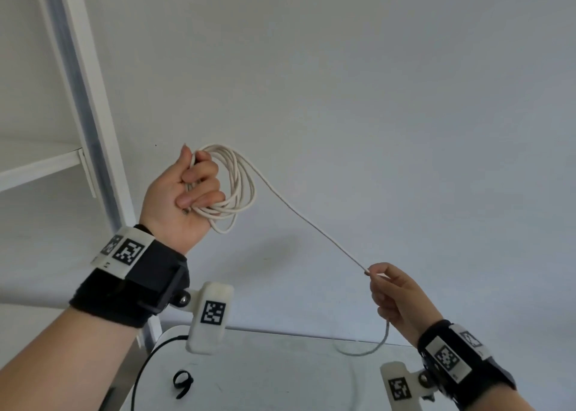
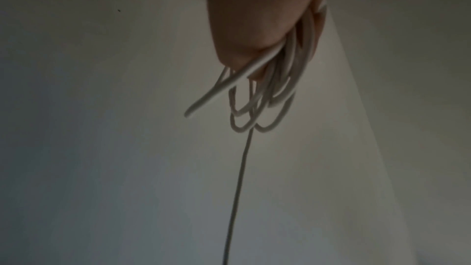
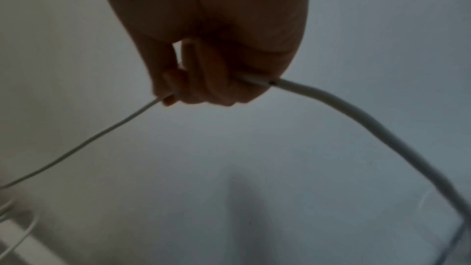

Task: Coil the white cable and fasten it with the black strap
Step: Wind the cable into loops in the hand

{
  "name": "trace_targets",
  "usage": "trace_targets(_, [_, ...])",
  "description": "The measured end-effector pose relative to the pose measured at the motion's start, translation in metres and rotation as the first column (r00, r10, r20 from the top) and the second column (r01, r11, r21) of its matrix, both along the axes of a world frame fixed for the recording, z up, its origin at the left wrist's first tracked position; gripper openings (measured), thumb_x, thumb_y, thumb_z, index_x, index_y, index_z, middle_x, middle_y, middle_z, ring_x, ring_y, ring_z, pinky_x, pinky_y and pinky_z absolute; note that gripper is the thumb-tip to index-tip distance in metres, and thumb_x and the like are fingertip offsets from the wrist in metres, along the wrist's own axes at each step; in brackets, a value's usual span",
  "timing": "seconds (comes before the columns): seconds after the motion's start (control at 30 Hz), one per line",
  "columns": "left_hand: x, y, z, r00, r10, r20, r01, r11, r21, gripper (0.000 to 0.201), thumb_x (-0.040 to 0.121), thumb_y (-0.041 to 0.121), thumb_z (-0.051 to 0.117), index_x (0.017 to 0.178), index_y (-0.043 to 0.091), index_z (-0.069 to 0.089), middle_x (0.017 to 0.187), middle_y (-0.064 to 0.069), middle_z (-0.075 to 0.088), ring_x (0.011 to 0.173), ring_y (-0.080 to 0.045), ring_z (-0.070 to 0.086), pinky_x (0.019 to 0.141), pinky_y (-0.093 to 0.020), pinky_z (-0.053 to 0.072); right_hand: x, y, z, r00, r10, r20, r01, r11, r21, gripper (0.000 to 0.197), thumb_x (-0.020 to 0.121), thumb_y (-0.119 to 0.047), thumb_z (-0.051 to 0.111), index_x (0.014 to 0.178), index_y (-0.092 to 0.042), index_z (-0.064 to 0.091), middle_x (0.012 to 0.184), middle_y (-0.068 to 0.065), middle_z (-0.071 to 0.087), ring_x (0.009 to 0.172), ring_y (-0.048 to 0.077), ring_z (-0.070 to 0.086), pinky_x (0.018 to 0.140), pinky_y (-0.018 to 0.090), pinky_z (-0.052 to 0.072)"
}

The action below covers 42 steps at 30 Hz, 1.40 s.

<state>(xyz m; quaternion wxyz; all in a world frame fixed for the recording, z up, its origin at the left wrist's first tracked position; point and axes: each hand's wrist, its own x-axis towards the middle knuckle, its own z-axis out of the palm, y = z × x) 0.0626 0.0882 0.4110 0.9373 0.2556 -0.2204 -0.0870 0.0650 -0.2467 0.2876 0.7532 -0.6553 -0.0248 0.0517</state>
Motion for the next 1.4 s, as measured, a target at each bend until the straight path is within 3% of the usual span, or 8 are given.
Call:
trace_targets(0.23, [-0.002, -0.015, -0.011, 0.960, 0.276, -0.040, -0.266, 0.950, 0.165, 0.035, 0.098, 0.041, 0.031, 0.075, 0.020, 0.046, 0.049, 0.010, 0.038, 0.029, -0.005, 0.031, 0.037, -0.013, 0.031, -0.004, 0.021, 0.010, 0.955, -0.016, 0.296, 0.191, 0.798, -0.572, 0.010, 0.082, -0.013, 0.063, 0.072, -0.012, 0.063, 0.044, -0.010, 0.040, 0.038, 0.004, 0.032, 0.040, 0.012, 0.027])
trace_targets(0.47, [-0.002, -0.031, -0.015, 0.910, 0.415, -0.025, -0.374, 0.844, 0.384, 0.033, 0.098, 0.040, 0.032, 0.075, 0.019, 0.043, 0.050, 0.010, 0.037, 0.034, -0.006, 0.034, 0.045, -0.019, 0.047, -0.026, 0.044, 0.029, 0.889, 0.182, 0.420, 0.222, 0.631, -0.744, 0.015, 0.083, -0.017, 0.061, 0.069, -0.023, 0.062, 0.045, -0.006, 0.039, 0.044, 0.008, 0.036, 0.050, 0.014, 0.036])
trace_targets(0.67, [-0.008, -0.045, -0.022, 0.895, 0.442, 0.058, -0.416, 0.782, 0.465, 0.032, 0.098, 0.030, 0.037, 0.076, 0.010, 0.052, 0.061, 0.001, 0.065, 0.062, -0.031, 0.072, 0.064, -0.038, 0.060, -0.044, 0.057, 0.054, 0.832, 0.284, 0.477, 0.215, 0.627, -0.749, 0.013, 0.084, -0.020, 0.060, 0.072, -0.025, 0.063, 0.046, -0.020, 0.050, 0.047, 0.005, 0.044, 0.051, 0.011, 0.035])
trace_targets(0.97, [-0.021, -0.066, -0.028, 0.924, 0.337, 0.183, -0.357, 0.585, 0.728, 0.032, 0.099, 0.032, 0.033, 0.109, 0.008, 0.052, 0.091, -0.008, 0.076, 0.076, -0.034, 0.072, 0.071, -0.036, 0.058, -0.060, 0.074, 0.091, 0.729, 0.330, 0.600, 0.250, 0.687, -0.682, 0.008, 0.084, -0.022, 0.063, 0.077, -0.020, 0.066, 0.047, -0.022, 0.050, 0.050, 0.005, 0.047, 0.053, 0.010, 0.035])
trace_targets(1.13, [-0.028, -0.080, -0.036, 0.940, 0.262, 0.218, -0.319, 0.455, 0.831, 0.031, 0.099, 0.029, 0.035, 0.110, 0.007, 0.053, 0.080, 0.001, 0.074, 0.061, -0.017, 0.071, 0.067, -0.031, 0.057, -0.060, 0.084, 0.104, 0.706, 0.337, 0.623, 0.223, 0.729, -0.647, 0.009, 0.084, -0.015, 0.064, 0.077, -0.011, 0.067, 0.041, -0.022, 0.048, 0.048, -0.001, 0.050, 0.053, 0.008, 0.036])
trace_targets(1.23, [-0.034, -0.086, -0.039, 0.958, 0.184, 0.220, -0.280, 0.437, 0.855, 0.042, 0.094, 0.037, 0.039, 0.113, 0.002, 0.052, 0.091, -0.007, 0.071, 0.070, -0.032, 0.072, 0.081, -0.045, 0.057, -0.055, 0.089, 0.107, 0.695, 0.319, 0.645, 0.247, 0.736, -0.630, 0.011, 0.083, -0.015, 0.063, 0.074, -0.020, 0.066, 0.042, -0.010, 0.049, 0.047, 0.008, 0.048, 0.051, 0.013, 0.036])
trace_targets(1.3, [-0.039, -0.089, -0.039, 0.969, 0.134, 0.205, -0.244, 0.433, 0.868, 0.045, 0.090, 0.045, 0.039, 0.113, 0.009, 0.056, 0.098, -0.009, 0.074, 0.073, -0.039, 0.071, 0.079, -0.042, 0.058, -0.051, 0.090, 0.107, 0.694, 0.317, 0.647, 0.238, 0.747, -0.621, 0.020, 0.083, -0.015, 0.062, 0.071, -0.031, 0.064, 0.049, -0.005, 0.055, 0.050, 0.012, 0.050, 0.053, 0.015, 0.040])
trace_targets(1.4, [-0.042, -0.089, -0.040, 0.975, 0.113, 0.190, -0.221, 0.441, 0.870, 0.036, 0.097, 0.041, 0.034, 0.108, 0.018, 0.059, 0.091, -0.006, 0.075, 0.061, -0.040, 0.068, 0.074, -0.042, 0.059, -0.048, 0.091, 0.107, 0.705, 0.306, 0.640, 0.209, 0.773, -0.600, 0.015, 0.084, -0.013, 0.061, 0.074, -0.024, 0.067, 0.052, -0.012, 0.060, 0.051, 0.006, 0.053, 0.054, 0.012, 0.041])
